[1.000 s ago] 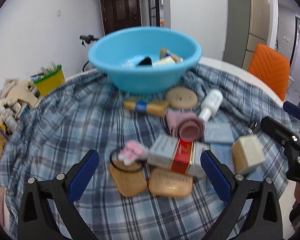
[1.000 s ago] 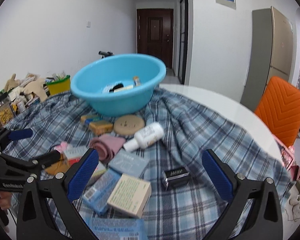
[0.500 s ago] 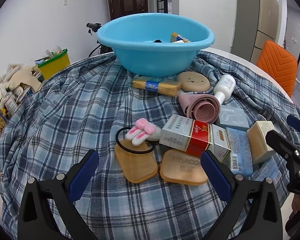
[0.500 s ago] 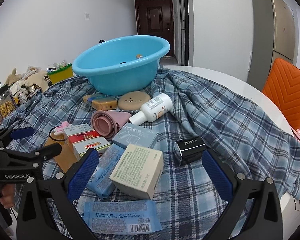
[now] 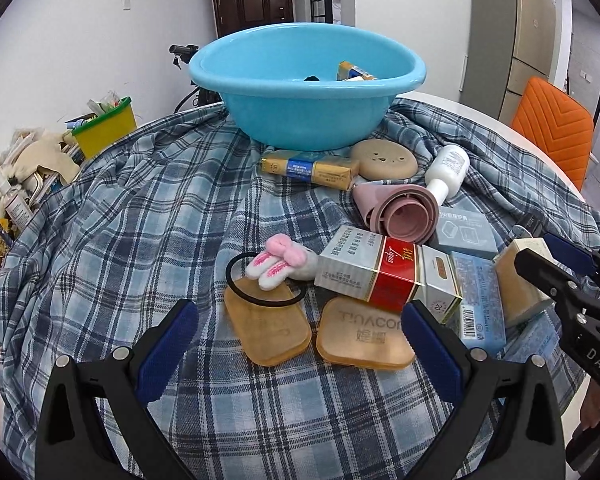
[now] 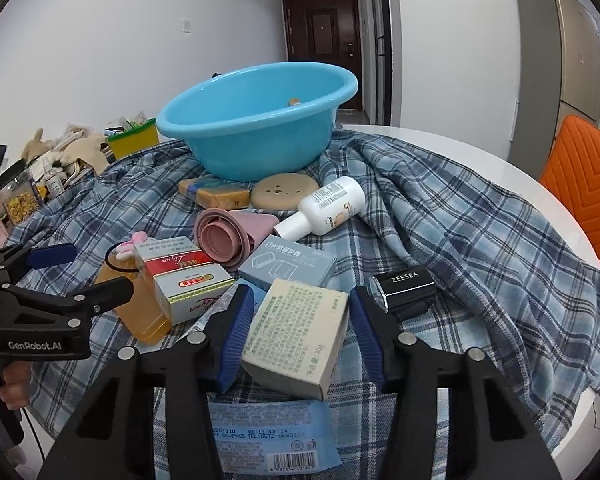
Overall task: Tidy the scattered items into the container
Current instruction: 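Lower the right gripper onto the cream soap box and close it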
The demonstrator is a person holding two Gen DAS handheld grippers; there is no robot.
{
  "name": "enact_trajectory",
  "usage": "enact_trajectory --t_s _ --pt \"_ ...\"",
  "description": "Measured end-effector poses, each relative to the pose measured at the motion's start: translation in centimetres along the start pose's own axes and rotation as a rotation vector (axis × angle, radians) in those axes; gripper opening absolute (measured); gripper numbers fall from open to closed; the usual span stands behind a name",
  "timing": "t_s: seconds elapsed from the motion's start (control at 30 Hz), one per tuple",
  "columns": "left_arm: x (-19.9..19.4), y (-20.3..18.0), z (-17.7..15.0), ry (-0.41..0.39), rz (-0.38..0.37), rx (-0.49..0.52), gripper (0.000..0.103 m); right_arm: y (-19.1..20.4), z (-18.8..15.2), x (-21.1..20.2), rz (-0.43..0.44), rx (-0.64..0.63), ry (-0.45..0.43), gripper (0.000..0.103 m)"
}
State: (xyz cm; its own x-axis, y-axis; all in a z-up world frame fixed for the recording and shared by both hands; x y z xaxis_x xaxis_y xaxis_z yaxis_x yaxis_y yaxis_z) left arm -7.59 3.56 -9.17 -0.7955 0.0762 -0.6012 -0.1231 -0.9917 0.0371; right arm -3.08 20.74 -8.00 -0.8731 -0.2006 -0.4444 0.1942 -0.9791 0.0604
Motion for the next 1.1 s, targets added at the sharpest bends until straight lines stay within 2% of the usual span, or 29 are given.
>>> enact_trajectory --t_s 0.23,0.53,0.7,0.83,1.1 --pt "0.4 -0.3 0.1 0.005 -0.006 -0.01 0.103 -1.0 0.4 -0.5 -0.031 0.001 -0.02 0.045" --pt "0.4 -4.4 0.7 -0.005 -0.075 0.079 0.103 -1.1 0.3 -0.6 -0.031 0.009 -0.016 0.045" --pt "0.6 -6.0 0.4 -0.001 -0.083 0.12 0.103 -1.3 0.5 -0.8 -0.04 0.005 -0.022 0.045" --pt "1.1 -5.1 -0.1 0.024 -0.063 0.105 0.103 -1.6 0.6 -0.8 -0.038 0.013 -0.024 0.045" --pt "0.7 0.1 -0.7 0.026 0.025 0.046 0.103 -1.1 0.5 -0.4 -0.02 0.02 -0.02 0.045"
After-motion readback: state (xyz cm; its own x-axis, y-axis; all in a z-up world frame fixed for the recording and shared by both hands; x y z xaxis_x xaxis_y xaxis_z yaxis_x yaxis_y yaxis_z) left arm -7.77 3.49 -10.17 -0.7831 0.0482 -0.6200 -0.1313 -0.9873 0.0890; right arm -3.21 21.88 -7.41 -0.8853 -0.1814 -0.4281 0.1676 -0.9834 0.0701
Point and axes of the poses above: each gripper's, at about its wrist camera, not at the fingertips, and x roughly the way its jaws point, y to its left, z to its top, the point moved 8 cm from there along x, roughly the way its jaws point, and after that the axes turned 12 degrees about -y, right-handed, at the moved point
